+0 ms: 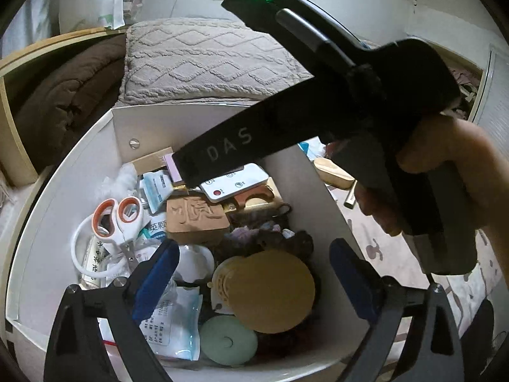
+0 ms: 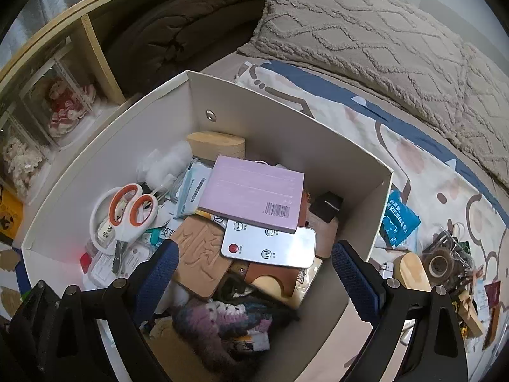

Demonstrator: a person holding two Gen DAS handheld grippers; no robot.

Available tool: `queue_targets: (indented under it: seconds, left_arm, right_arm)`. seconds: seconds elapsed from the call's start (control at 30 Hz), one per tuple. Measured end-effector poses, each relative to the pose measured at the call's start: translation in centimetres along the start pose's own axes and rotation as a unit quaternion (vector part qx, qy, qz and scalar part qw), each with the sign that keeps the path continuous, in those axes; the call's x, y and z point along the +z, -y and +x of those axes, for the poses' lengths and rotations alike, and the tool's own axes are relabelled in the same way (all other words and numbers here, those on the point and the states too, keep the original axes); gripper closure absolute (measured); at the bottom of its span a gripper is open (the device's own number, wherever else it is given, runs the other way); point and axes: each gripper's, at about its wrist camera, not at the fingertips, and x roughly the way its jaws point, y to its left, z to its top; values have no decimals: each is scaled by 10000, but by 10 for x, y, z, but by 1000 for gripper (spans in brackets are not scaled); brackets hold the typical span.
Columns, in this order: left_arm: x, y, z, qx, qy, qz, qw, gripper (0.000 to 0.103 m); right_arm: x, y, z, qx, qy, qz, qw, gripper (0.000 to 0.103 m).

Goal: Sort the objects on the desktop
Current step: 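Lower the wooden disc into the box and open the left gripper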

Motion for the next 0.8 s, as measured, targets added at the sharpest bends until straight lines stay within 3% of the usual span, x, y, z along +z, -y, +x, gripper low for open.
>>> queue_targets:
  seconds: [0.27, 0.5, 0.7, 0.8]
  left_arm:
    - [-2, -1, -2, 72, 8, -74, 9999, 7]
    - [3, -10, -4, 82, 93, -198, 9997, 7]
    - [9, -22, -12, 241, 324, -489, 9980, 7]
    - [12, -30, -17, 400, 465, -669, 9959, 3]
  right_arm:
    - [0, 2, -2, 88, 89, 65, 9999, 6]
    - [-3, 4, -11, 308, 455, 77, 9985, 6]
    - [-11, 6, -33, 387, 987, 106, 9943, 6]
    - [-17, 10, -48, 469, 1267, 112, 9908, 0]
